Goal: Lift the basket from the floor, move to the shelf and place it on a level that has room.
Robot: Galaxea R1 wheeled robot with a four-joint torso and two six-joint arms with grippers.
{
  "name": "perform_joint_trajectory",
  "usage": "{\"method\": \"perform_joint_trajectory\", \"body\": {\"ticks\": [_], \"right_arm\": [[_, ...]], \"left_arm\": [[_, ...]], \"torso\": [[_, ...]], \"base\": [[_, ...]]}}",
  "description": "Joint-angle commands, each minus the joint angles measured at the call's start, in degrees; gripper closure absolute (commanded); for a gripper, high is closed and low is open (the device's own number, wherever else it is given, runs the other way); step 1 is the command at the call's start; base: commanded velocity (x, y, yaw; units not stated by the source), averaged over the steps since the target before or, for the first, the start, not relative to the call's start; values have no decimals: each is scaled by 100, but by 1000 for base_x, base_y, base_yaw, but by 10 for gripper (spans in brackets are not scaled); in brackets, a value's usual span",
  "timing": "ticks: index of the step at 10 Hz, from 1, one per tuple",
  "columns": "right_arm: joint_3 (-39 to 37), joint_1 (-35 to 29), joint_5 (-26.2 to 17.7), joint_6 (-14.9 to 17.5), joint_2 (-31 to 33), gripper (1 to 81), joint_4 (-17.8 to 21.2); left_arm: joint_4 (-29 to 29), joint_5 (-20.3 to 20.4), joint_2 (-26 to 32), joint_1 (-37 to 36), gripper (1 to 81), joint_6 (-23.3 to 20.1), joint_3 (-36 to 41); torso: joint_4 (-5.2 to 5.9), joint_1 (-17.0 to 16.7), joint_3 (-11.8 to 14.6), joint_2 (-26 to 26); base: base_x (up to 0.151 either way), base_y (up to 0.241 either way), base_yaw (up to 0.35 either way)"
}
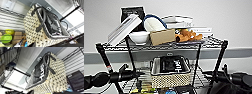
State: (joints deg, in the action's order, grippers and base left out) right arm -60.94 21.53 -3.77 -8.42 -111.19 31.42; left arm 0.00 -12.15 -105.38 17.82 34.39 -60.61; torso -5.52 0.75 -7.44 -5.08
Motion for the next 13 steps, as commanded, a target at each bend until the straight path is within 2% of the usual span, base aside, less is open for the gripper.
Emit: {"method": "perform_joint_trajectory", "body": {"ticks": [1, 4, 6, 7, 8, 10, 12, 13], "right_arm": [[812, 40, 165, 25, 674, 10, -206], [813, 1225, 200, 25, 858, 10, -452], [550, 2166, 254, 34, 850, 10, -609], [505, 2509, 271, 25, 859, 10, -855], [479, 2756, 271, 25, 859, 10, -944], [356, 3151, 394, 25, 859, 10, -1032], [93, 3511, 385, 33, 797, 10, -1172], [-39, 3679, 377, 25, 745, 10, -1260]], "left_arm": [[667, 362, 745, 470, 10, -46, 805], [1081, 889, 816, 1981, 10, -55, 832], [1379, 1355, 509, 3072, 10, -55, 393], [1476, 1671, 333, 3538, 10, -55, 121], [1555, 1970, 201, 3924, 10, -72, -90], [1748, 2269, -19, 4584, 10, -90, -530], [1819, 2753, -151, 5173, 10, -143, -961], [1819, 2806, -265, 5376, 10, -213, -1171]], "torso": [[-2, 0, 0, 0], [-2, -2, 2, -2], [0, -5, 4, -5], [0, -5, 6, -5], [-2, -6, 9, -5], [-2, -9, 11, -7], [-2, -13, 15, -9], [-2, -15, 15, -11]], "base": [[0, 0, 0], [0, 0, 0], [0, 0, 0], [0, 0, 0], [0, 0, 0], [0, 0, 0], [0, 0, 0], [0, 0, 0]]}}
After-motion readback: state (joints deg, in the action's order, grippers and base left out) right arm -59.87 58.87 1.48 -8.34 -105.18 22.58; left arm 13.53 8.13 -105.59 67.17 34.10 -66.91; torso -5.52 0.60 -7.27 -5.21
